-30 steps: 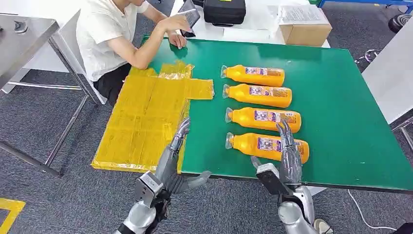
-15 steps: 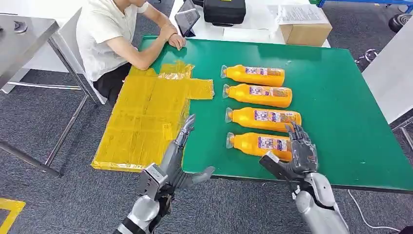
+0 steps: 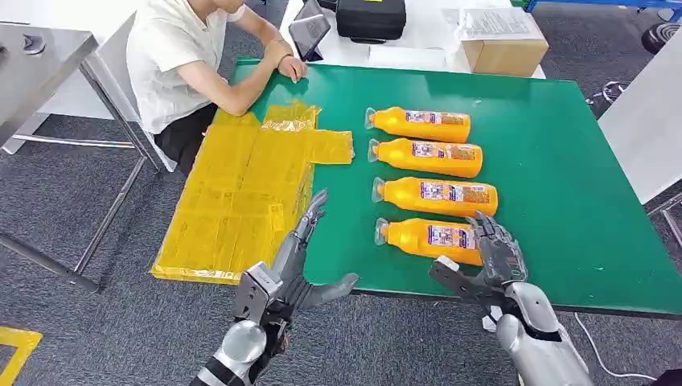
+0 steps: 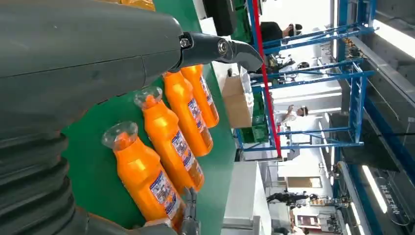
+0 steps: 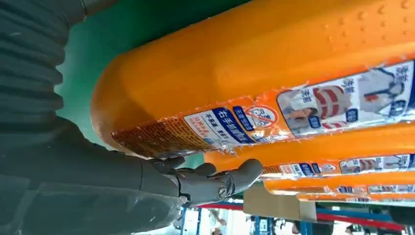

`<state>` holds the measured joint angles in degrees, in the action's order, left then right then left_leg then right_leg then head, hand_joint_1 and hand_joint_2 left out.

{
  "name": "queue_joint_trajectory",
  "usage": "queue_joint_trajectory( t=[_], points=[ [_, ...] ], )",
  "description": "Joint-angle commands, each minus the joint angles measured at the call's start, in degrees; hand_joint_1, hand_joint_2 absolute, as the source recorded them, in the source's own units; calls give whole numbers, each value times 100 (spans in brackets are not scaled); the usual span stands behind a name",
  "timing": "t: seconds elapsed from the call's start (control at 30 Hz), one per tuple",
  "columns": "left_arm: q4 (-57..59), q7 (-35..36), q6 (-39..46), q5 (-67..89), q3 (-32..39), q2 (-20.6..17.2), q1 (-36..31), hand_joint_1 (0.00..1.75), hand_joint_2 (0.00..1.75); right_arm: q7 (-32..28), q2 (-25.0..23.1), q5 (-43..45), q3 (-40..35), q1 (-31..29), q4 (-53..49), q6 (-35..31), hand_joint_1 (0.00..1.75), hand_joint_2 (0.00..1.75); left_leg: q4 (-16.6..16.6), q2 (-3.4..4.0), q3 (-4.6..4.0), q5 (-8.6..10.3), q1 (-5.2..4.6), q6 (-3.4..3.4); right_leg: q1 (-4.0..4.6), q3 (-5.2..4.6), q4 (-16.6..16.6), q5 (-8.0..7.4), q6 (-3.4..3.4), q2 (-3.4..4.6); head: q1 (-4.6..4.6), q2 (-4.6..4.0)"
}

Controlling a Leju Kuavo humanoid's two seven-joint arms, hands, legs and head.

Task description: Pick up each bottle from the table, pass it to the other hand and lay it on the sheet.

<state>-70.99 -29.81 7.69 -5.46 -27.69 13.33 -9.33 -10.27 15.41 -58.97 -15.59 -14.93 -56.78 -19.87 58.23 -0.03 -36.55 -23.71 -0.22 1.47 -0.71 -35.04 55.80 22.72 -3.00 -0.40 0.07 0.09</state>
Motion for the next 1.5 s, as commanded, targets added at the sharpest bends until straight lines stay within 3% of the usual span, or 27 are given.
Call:
queue_joint_trajectory(
  t=[0.03,0.23,0.27,0.3,0.63,0.67,0.73,1.0,1.2,1.27,1.37,1.5],
  points=[
    [257,82,32,-6,-18,-55,-176,0,175,336,331,16,-527,-129,73,677,0,175,-4,-1,18,-5,1,-6,1,17,-2,6,7,0,-2,0],
    [286,87,-9,0,-27,-39,-188,0,175,729,524,-98,-602,-447,633,1050,0,175,-5,-1,43,-10,1,-8,1,40,-3,11,9,1,-2,0],
    [299,87,-20,-2,-46,-40,-205,0,175,673,541,-35,-604,-507,783,1168,105,175,-5,0,51,-13,1,-10,1,48,-3,13,11,3,0,0],
    [297,87,-21,-2,-48,-37,-208,0,175,672,569,-34,-596,-496,802,1171,129,175,-8,-5,58,-12,3,-10,3,59,-9,13,12,-1,0,0],
    [295,87,-27,-2,-59,-41,-213,0,175,612,577,-29,-613,-499,860,1154,129,175,-10,-7,67,-6,-2,0,-3,64,-10,7,6,0,0,0],
    [295,87,-27,-2,-59,-41,-213,0,175,612,577,-29,-613,-499,860,1154,166,175,-5,-11,45,2,-2,7,-2,47,-9,0,-1,-6,0,0],
    [283,86,-37,-9,-57,-58,-222,0,175,616,579,140,-568,-403,844,1366,175,175,-12,-16,68,-4,-2,2,-3,69,-14,7,4,-9,0,0],
    [383,123,-127,-87,-81,-35,-352,0,175,421,503,443,-445,-272,941,1319,175,175,-8,-21,56,2,1,5,0,59,-13,3,2,-16,0,0],
    [362,-43,140,-219,70,40,-316,0,175,-698,205,1767,89,250,363,1465,175,175,-11,-20,62,2,4,4,3,65,-18,2,2,-16,0,0],
    [403,421,-38,-1290,451,292,-179,0,175,-622,-38,1984,264,456,-50,1162,171,175,-13,-17,68,-2,6,1,5,72,-18,5,5,-13,0,0],
    [837,797,-169,-2424,679,423,-122,0,175,-763,-350,2086,219,311,-366,796,175,175,-11,10,65,-8,4,5,5,59,-15,-2,3,16,0,0],
    [1503,1070,-804,-3438,648,265,-96,0,175,-984,-683,2342,38,107,-772,488,173,175,-16,46,71,-16,-3,0,-2,50,-11,-6,5,42,-2,0]
  ],
)
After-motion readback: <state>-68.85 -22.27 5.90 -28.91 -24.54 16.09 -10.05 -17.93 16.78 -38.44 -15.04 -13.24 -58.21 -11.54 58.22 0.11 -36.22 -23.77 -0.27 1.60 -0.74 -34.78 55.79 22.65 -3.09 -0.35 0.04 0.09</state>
